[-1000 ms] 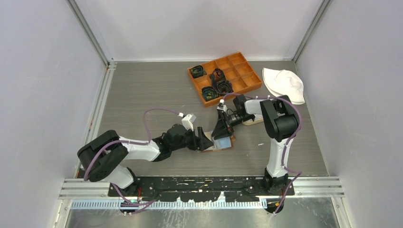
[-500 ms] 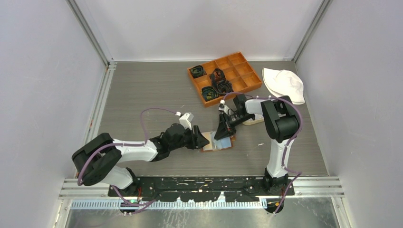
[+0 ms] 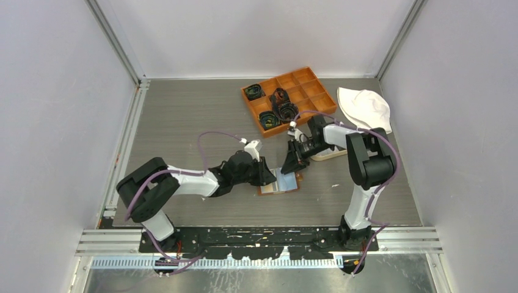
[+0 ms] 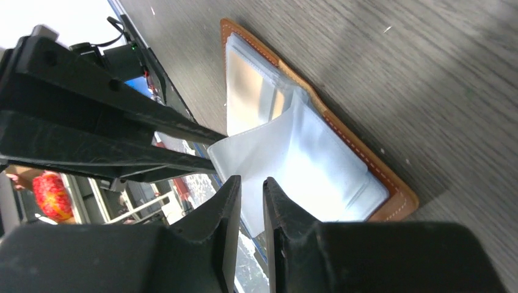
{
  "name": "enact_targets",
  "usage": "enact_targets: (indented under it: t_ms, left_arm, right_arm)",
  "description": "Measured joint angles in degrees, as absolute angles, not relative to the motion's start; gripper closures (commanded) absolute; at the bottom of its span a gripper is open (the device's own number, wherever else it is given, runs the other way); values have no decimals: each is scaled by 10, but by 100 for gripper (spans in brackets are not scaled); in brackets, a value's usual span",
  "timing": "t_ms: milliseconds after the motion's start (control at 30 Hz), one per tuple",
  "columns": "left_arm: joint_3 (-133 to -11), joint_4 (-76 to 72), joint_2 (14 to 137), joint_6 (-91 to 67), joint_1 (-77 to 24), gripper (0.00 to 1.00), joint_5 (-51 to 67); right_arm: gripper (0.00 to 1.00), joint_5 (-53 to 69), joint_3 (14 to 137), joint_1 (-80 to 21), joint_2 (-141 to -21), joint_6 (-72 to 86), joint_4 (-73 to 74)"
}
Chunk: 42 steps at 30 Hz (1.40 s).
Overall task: Put the credit cards into the card holder
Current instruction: Turn over the card slot in the card holder, then pick up the credit card from the storage box.
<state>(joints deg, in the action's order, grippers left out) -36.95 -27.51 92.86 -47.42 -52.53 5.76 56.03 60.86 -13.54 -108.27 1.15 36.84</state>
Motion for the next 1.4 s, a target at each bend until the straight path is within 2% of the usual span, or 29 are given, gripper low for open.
enact_targets:
  t_ms: [200, 367, 400, 433, 500, 533, 567, 667, 733, 867, 1000, 1100, 1233, 1400]
  left_arm:
    - [-432, -269, 1000, -472, -526, 72, 86]
    - [-486, -257, 1039, -462, -529, 68, 106]
    - [-492, -254, 1039, -457, -529, 67, 107]
    - [-498, -251, 1038, -449, -529, 67, 107]
    - [-507, -237, 1030, -430, -529, 65, 106]
    - [-508, -230, 1021, -422, -529, 63, 105]
    - [-508, -220, 1007, -410, -529, 59, 104]
    - [-502, -208, 942, -367, -529, 38, 90]
    - [-489, -208, 876, -330, -529, 22, 74]
    - [-461, -218, 770, -264, -529, 4, 34]
    - [-422, -241, 720, -217, -528, 5, -14]
    - [-403, -259, 739, -200, -528, 7, -29]
    - [-400, -257, 775, -190, -528, 7, -40]
    - [-381, -323, 792, -208, -528, 8, -40]
  right_arm:
    - [74, 553, 623, -129, -1036, -33, 409]
    - [67, 508, 634, -114, -922, -97, 448]
    - [62, 493, 635, -105, -889, -112, 450]
    - [52, 482, 635, -96, -860, -123, 451]
    - [15, 446, 634, -66, -784, -149, 446]
    - [3, 428, 632, -51, -745, -158, 437]
    - [1, 409, 626, -37, -706, -168, 422]
    - [0, 372, 600, -17, -620, -179, 371]
    - [0, 367, 591, -17, -604, -173, 353]
    - [4, 380, 635, -16, -686, -161, 359]
    - [13, 401, 710, 13, -836, -150, 371]
    - [19, 401, 739, 38, -914, -149, 392]
    - [28, 399, 763, 66, -972, -157, 417]
    - [37, 403, 781, 91, -1022, -166, 434]
